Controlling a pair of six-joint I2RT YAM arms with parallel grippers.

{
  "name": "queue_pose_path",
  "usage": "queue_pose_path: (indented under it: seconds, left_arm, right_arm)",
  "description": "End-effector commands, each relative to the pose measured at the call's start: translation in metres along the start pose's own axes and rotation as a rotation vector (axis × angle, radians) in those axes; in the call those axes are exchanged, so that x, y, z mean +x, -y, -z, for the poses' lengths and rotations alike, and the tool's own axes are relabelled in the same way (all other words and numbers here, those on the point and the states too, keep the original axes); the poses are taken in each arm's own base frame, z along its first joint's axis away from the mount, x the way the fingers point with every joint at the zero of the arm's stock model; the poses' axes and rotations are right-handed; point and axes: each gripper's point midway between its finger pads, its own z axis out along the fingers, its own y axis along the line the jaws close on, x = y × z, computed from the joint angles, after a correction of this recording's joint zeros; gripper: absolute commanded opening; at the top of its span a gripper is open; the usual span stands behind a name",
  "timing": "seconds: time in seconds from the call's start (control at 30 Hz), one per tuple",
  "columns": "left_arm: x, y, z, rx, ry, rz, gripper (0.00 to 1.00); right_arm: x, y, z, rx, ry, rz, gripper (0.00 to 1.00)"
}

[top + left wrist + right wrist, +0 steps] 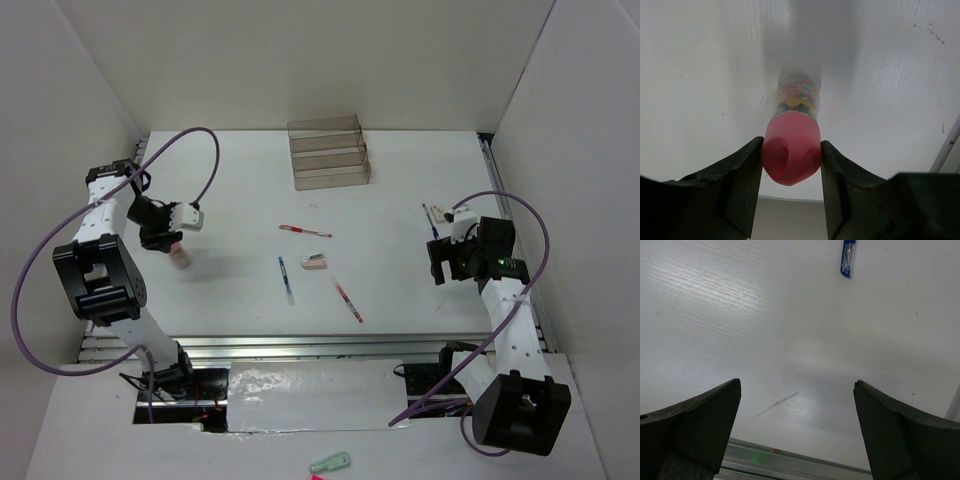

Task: Sort the stationery into containers
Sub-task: Pick up the stationery from the center of the board.

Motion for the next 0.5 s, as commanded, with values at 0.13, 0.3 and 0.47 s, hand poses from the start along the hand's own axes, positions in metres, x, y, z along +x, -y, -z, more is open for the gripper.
queue_pose_path:
  seconds: [0.13,0.3,0.47]
  left_arm:
    - [-0.044,0.008,0.018,-0.050,0.155,0.050,0.13]
    - [-0.097,-0.035,0.062,-0.197,0.360,0.261,0.00]
    - [-0.158,-0.097,0.102,-0.282,0.604,0.529,0.00]
  right_arm:
    - [-0.009,0.001,-0.002,0.003,0.026,0.010,1.00]
    - [-0.011,-0.001,-0.004,-0.013,0.024,-0.004,1.00]
    - [-0.016,-0.006,-0.006,-0.037,0.024,-0.013,1.00]
